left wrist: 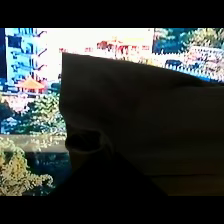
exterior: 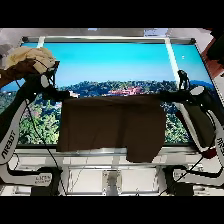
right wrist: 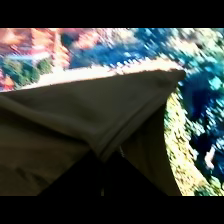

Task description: Fold the shirts.

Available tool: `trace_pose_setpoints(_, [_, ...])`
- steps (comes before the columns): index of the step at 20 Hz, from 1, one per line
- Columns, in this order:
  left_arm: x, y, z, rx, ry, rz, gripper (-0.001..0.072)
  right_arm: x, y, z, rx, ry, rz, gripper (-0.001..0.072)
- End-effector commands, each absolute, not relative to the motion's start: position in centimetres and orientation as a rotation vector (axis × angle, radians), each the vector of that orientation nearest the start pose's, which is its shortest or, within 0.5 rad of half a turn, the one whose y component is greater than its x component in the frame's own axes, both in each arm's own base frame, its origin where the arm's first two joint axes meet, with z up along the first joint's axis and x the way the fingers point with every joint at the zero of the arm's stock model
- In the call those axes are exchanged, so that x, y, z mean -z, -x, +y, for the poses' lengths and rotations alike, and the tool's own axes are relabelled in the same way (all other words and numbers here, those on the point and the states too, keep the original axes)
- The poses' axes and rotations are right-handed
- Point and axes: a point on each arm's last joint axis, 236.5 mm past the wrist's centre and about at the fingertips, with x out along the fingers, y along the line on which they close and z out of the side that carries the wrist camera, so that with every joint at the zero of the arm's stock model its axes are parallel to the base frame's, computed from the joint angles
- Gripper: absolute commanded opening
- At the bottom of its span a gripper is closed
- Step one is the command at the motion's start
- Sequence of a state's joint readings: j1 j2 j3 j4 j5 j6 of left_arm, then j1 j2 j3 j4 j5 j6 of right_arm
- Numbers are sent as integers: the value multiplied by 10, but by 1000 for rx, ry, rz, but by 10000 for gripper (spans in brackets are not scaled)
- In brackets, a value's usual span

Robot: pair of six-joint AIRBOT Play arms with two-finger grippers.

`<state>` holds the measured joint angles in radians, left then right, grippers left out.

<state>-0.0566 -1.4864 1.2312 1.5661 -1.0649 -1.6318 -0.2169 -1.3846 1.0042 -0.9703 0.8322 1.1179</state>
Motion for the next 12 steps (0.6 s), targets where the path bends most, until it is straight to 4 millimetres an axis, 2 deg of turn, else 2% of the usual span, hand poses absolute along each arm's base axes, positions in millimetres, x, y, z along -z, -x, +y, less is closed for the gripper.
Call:
trace_pose_setpoints(1, [66,-396,-23,8,12,1410,13,52,-405,-19,-147,-338,1166,20])
trace_pose_setpoints(3, [81,-380,-24,9,18,1456,13,54,-400,-18,-154,-344,1186,20])
trace_pose_setpoints(5, [95,-363,-26,12,32,1505,13,57,-394,-9,-181,-334,1211,20])
trace_pose_setpoints(9, [114,-340,-26,11,37,1567,13,88,-363,9,-216,-293,1312,19])
trace_pose_setpoints(12, [117,-339,-30,12,64,1562,14,110,-341,15,-211,-302,1363,22])
